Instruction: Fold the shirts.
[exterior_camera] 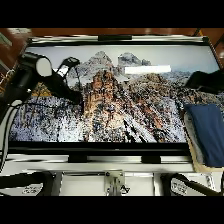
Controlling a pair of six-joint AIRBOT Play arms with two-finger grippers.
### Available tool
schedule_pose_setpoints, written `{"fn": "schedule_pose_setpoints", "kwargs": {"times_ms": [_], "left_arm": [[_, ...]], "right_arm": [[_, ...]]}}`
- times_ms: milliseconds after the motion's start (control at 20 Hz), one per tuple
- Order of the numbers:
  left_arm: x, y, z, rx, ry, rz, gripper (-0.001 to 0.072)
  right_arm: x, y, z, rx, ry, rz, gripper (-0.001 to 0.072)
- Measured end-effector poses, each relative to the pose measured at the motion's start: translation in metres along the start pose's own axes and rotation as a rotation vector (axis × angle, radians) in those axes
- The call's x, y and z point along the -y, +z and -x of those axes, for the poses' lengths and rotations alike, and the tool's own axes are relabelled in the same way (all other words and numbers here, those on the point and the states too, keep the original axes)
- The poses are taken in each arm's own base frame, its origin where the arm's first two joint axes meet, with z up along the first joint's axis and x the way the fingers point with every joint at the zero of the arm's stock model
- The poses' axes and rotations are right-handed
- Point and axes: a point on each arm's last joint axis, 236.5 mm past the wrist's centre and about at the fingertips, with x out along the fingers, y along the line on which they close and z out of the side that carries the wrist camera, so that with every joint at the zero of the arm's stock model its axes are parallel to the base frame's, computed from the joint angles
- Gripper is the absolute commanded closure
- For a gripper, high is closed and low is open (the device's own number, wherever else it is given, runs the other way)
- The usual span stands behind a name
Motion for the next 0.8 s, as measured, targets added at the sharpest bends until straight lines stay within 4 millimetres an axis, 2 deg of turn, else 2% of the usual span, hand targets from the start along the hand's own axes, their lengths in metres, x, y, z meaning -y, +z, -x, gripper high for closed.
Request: {"fn": "schedule_pose_setpoints", "kwargs": {"times_ms": [100,250,800], "left_arm": [[0.001,-0.005,-0.009,-0.043,0.014,0.041,0.0047],[0.009,-0.006,-0.014,-0.063,-0.023,0.088,0.0047],[0.019,0.005,-0.018,-0.025,-0.074,0.129,0.0047]], "right_arm": [[-0.016,-0.007,-0.017,-0.067,0.01,0.014,0.0048],[-0.008,-0.009,-0.029,-0.101,-0.064,0.0,0.0048],[0.004,-0.01,-0.034,-0.117,-0.144,-0.015,0.0048]]}}
